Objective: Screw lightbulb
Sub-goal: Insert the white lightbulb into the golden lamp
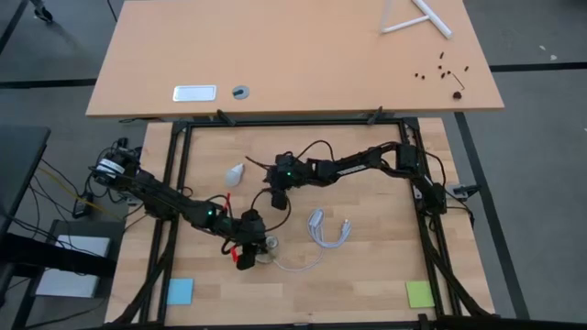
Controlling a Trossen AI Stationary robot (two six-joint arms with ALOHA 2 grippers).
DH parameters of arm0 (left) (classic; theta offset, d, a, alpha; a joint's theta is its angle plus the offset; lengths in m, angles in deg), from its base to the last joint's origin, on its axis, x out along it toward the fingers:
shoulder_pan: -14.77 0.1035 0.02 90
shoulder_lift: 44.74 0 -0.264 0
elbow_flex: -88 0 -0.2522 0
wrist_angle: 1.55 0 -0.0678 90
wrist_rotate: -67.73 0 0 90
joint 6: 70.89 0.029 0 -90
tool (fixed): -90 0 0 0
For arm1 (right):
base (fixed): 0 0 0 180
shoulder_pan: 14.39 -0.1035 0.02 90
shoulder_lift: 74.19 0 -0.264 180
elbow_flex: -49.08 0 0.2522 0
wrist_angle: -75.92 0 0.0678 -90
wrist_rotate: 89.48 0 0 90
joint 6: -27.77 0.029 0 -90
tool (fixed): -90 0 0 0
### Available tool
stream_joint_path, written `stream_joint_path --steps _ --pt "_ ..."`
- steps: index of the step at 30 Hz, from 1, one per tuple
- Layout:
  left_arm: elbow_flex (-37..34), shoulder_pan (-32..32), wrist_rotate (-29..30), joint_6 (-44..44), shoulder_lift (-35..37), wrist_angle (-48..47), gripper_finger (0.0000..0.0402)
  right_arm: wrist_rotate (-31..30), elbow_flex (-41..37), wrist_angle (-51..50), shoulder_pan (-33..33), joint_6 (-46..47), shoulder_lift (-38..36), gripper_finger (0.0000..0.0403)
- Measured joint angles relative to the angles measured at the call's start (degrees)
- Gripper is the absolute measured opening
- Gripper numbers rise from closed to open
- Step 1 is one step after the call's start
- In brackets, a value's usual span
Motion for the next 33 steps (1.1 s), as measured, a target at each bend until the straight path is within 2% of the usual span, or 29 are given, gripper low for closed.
stream_joint_path --steps 5,8,16,20,28,33 --pt "0.0 0.0 4.5 0.0 0.0 0.3 0.0212 0.0 0.0 -4.1 0.2 -0.5 -1.4 0.0045" --pt "0.0 0.0 6.2 -0.1 0.0 0.4 0.0237 0.2 0.0 -6.0 0.1 -2.0 -2.5 0.001" --pt "0.1 0.0 6.0 -0.2 -4.6 3.3 0.0248 0.1 0.0 -15.5 0.2 -2.7 -6.1 0.0016" --pt "1.2 0.0 6.0 0.0 -3.3 0.6 0.0247 -0.1 0.0 -19.9 0.2 -5.0 -7.1 0.0006" --pt "9.3 0.0 10.7 4.6 7.1 -20.2 0.0246 -0.3 0.0 -25.3 0.3 -6.2 -9.5 0.0006" --pt "12.3 0.5 15.5 1.9 12.9 -32.5 0.023 -0.2 0.0 -27.5 -0.1 -7.0 -10.3 0.0005"
